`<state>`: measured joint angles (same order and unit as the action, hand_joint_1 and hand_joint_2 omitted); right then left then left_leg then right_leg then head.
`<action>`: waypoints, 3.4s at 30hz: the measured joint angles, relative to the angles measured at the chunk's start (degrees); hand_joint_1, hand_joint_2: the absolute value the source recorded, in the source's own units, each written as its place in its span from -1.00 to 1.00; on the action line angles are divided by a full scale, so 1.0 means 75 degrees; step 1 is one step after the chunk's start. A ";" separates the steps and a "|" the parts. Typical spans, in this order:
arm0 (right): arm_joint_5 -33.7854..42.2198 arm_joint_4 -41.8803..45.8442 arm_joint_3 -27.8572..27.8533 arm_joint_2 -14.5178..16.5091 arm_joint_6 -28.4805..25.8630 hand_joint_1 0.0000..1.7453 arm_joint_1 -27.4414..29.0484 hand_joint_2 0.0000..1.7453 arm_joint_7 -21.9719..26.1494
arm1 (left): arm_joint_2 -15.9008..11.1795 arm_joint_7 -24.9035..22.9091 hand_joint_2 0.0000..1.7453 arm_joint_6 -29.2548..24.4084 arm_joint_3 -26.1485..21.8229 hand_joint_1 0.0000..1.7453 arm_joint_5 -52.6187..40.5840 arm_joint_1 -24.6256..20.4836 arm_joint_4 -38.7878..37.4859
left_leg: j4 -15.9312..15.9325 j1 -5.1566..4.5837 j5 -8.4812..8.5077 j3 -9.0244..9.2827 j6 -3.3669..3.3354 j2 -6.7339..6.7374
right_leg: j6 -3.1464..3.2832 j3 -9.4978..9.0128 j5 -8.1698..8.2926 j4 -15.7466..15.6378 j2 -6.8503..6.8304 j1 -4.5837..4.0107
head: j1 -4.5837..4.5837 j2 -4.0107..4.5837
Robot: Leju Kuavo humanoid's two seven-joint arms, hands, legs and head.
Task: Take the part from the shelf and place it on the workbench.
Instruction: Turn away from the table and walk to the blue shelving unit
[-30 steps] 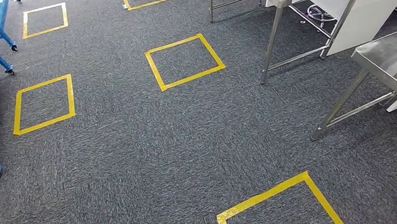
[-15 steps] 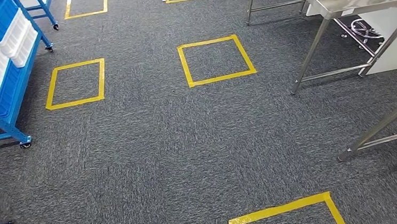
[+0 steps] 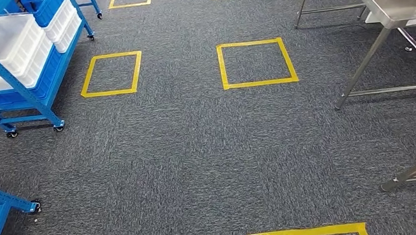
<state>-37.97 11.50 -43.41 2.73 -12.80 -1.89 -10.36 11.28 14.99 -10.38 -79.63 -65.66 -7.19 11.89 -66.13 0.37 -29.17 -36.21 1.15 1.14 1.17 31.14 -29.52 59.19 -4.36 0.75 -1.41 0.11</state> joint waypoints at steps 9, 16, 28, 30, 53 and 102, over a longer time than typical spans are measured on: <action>-0.0156 0.0000 0.0000 -0.0014 0.0079 -1.00 -0.0039 -1.00 0.0024 | 0.0004 0.0004 -1.00 -0.0019 0.0007 -1.00 0.0054 -0.0011 0.0000 | 0.1249 -0.0080 0.0426 0.0608 -0.0358 -0.0151 | -0.0284 0.0235 -0.0653 0.0843 0.0340 0.0018 | 0.0031 0.0000; -0.0322 -0.0005 0.0007 -0.0028 0.0127 -1.00 0.0017 -1.00 0.0036 | 0.0006 0.0015 -1.00 -0.0023 0.0003 -1.00 0.0216 -0.0016 0.0000 | 0.1148 -0.0068 0.0376 0.0622 -0.0295 -0.0841 | -0.0314 0.0348 -0.0031 0.0566 0.0877 0.0093 | 0.0034 0.0000; -0.0585 -0.0009 0.0074 -0.0032 0.0342 -1.00 0.0041 -1.00 0.0060 | 0.0000 -0.0003 -1.00 -0.0122 -0.0111 -1.00 0.0473 -0.0025 0.0000 | -0.1074 -0.0003 -0.0599 -0.0534 0.0059 -0.0213 | 0.0049 0.0061 0.0132 -0.0076 0.0164 0.0021 | -0.0033 0.0000; -0.0622 -0.0009 0.0107 -0.0032 0.0366 -1.00 0.0034 -1.00 0.0060 | 0.0000 -0.0002 -1.00 -0.0147 -0.0149 -1.00 0.0506 -0.0014 0.0000 | -0.0212 0.0003 -0.0088 -0.0093 0.0038 -0.0080 | 0.0018 0.0006 0.0094 -0.0076 -0.0016 0.0017 | -0.0033 0.0000; -0.0879 -0.0017 0.0221 -0.0022 0.0586 -1.00 0.0061 -1.00 0.0070 | -0.0012 0.0004 -1.00 -0.0259 -0.0356 -1.00 0.0729 -0.0019 0.0001 | 0.0967 -0.0103 0.0237 0.0490 -0.0111 -0.0937 | -0.0004 0.0099 0.0364 -0.0195 0.0769 0.0032 | -0.0019 0.0000; -0.1381 -0.0030 0.0676 0.0258 0.0614 -1.00 0.0092 -1.00 0.0670 | -0.0690 0.0328 -1.00 0.0364 -0.0917 -1.00 0.1407 0.0089 0.0006 | 0.1316 0.0011 0.0496 0.0698 -0.0301 -0.0220 | -0.0342 0.0540 -0.0811 0.1466 0.0482 0.0063 | -0.0028 0.0000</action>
<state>-48.33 11.27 -38.34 4.67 -8.19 -1.19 -5.33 6.10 17.45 -7.66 -86.51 -55.11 -6.52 11.93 -56.25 0.45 -25.45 -30.98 -1.11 -0.51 -1.40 35.20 -35.60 70.18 -0.74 1.23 -1.62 0.11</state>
